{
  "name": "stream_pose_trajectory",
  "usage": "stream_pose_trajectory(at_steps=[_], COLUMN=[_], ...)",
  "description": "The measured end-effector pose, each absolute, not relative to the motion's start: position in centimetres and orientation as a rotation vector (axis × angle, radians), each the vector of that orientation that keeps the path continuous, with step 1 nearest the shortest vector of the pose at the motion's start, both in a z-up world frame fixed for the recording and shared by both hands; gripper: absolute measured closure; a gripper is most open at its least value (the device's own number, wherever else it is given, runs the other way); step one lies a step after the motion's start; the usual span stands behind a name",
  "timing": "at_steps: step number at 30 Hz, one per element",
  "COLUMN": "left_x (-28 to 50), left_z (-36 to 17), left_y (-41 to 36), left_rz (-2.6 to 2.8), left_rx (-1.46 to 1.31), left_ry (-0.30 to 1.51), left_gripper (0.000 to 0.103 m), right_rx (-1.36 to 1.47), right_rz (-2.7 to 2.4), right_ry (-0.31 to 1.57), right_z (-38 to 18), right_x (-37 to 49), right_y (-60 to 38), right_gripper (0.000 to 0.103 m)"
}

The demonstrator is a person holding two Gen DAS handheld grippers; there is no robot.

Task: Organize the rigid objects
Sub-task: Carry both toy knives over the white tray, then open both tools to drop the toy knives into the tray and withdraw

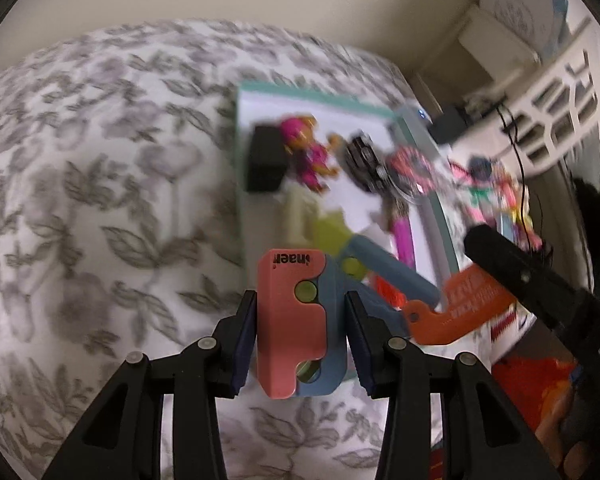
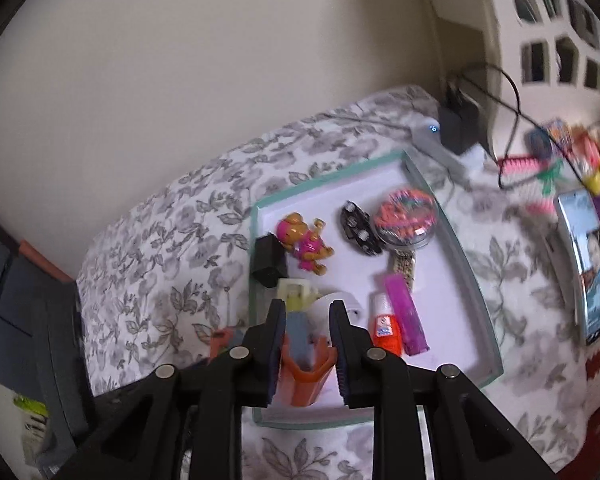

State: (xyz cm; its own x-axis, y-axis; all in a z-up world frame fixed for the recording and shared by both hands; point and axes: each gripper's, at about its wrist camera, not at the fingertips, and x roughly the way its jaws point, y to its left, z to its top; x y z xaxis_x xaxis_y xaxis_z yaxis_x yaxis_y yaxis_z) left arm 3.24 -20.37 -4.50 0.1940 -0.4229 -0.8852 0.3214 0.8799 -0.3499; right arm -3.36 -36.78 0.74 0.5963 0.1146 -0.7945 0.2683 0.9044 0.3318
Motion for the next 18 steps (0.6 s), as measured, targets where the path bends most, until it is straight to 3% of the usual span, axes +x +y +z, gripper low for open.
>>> stream_pose_trajectory(at_steps=[5,8,15,18], left_x=[3.1,3.0,2.3,2.0], left_z=[-5.6,-5.2,-2.7,-2.0], left_y=[-20.9,-20.7,-20.3,-19.3], left_rz=[-0.513,-0.518,-0.431,-0.355], left_rx=[-0.065,-0.069,0.094,0.199], left_ry=[1.306,1.288,1.155,1.088], left_gripper=[0.058,0.046,0.044,0.044], right_rx=[0.491,0.480,0.429,0.400], right_rz=[-0.126,-0.152,-0.202,-0.204], right_ry=[0.991,1.032,1.107,1.103], right_z=[-1.7,-3.1,-5.5,-5.2], right_x=[-3.6,-3.5,-3.5,-3.7], right_y=[-38.2,-38.5,-38.2,-37.5], right_gripper=[0.071,0.070,0.070,0.058])
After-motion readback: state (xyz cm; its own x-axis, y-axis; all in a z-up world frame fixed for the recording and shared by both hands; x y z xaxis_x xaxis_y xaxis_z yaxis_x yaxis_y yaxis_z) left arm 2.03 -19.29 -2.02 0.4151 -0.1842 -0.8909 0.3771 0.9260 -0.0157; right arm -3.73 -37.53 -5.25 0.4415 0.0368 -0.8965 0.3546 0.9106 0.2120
